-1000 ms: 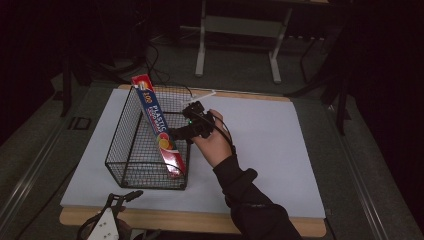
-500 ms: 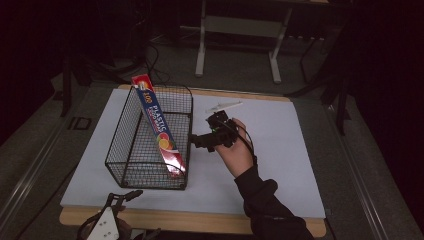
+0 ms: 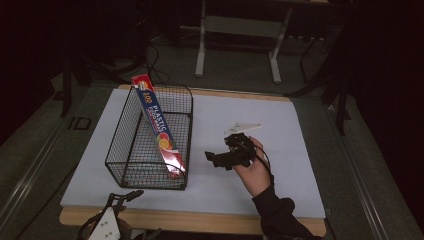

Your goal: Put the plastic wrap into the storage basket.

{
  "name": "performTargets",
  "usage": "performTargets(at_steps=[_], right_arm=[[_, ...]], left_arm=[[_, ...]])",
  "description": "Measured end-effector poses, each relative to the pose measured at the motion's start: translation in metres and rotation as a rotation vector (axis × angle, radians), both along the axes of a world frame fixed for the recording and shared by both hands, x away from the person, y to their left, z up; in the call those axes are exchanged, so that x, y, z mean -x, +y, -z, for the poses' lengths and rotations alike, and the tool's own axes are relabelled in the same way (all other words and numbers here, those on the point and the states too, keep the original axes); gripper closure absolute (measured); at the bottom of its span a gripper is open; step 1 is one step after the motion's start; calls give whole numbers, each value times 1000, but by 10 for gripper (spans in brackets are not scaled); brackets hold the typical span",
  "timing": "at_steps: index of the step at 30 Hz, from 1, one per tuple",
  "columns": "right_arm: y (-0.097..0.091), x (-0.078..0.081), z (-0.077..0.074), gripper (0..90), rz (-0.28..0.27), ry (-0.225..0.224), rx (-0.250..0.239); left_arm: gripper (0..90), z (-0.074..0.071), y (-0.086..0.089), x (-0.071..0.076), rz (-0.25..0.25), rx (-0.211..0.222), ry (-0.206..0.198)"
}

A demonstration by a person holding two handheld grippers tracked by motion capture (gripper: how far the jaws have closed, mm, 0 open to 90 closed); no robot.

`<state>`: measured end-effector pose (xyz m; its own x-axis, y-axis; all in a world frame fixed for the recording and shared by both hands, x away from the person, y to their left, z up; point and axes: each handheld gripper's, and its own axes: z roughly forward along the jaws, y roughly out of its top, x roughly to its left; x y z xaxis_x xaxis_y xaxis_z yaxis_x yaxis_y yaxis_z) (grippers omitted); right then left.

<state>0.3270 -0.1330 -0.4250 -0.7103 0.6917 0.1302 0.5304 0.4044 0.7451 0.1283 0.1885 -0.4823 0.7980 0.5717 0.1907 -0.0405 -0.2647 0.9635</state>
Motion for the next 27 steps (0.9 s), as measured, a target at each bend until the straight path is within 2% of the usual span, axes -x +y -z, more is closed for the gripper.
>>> performTargets(at_steps=[6, 8, 13, 18, 23, 27], right_arm=[[-20, 12, 19, 135, -25, -10, 7], [-28, 15, 25, 136, -15, -10, 20], [-44, 25, 35, 136, 4, 9, 7], [-56, 35, 40, 135, 15, 11, 4], [-67, 48, 40, 136, 20, -22, 3], [-74, 55, 43, 136, 23, -27, 12]], left_arm=[[2, 0, -1, 0, 1, -5, -1], [3, 0, -1, 0, 1, -6, -1], [2, 1, -1, -1, 1, -10, 2], [2, 1, -1, 0, 2, -10, 1], [2, 1, -1, 0, 3, -8, 0], [2, 1, -1, 0, 3, -9, 0]])
